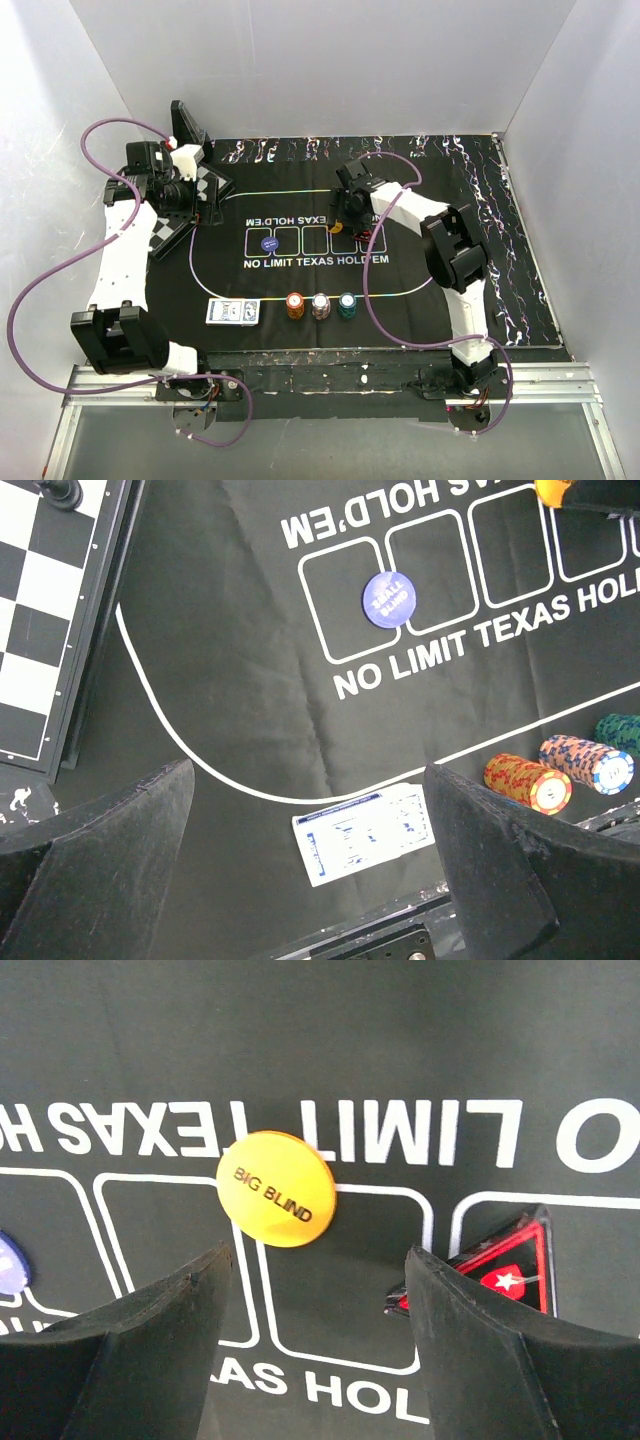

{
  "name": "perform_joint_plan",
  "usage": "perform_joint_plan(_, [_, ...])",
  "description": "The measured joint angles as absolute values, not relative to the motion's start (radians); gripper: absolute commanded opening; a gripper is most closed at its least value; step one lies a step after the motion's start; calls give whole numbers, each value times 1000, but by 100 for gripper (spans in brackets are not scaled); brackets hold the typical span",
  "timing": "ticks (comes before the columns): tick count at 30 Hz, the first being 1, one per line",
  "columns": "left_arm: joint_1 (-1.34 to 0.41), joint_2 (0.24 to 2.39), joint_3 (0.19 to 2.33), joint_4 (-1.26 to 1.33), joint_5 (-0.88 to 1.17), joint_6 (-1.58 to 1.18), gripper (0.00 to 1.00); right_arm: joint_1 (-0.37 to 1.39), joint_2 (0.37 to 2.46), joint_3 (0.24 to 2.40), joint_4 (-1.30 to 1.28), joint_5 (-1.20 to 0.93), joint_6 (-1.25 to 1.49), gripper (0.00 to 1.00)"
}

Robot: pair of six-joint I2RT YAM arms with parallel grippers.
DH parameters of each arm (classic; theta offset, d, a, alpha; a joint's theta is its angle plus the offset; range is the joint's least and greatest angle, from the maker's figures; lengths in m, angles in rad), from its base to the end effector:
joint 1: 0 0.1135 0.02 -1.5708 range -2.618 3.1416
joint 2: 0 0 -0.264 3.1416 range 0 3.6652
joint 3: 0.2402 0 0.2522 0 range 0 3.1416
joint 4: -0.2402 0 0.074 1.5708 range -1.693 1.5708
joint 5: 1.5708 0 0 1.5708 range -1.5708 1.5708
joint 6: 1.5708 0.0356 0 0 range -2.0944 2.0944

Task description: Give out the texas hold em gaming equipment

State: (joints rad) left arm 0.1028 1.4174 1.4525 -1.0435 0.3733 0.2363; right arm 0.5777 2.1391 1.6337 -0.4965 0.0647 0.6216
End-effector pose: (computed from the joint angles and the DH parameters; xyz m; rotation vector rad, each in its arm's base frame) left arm 0.2794 0.0158 0.3523 0.3037 2.4926 -0.3445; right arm 0.3904 0.2517 0.1776 0.0821 2.6120 0.3614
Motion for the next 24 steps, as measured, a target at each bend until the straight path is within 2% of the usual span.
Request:
perform_joint_plan(7, [103,1390,1433,-1037,357,244,100,628,2131,1624,-509,134,597,63])
perform_joint_plan(16, [103,1388,1433,-1023,369,225,100,699,2202,1731,-596,245,570,44])
perform_joint_plan(24, [103,1401,1432,-1015,377,224,100,694,2269,1840,-655,299,567,38])
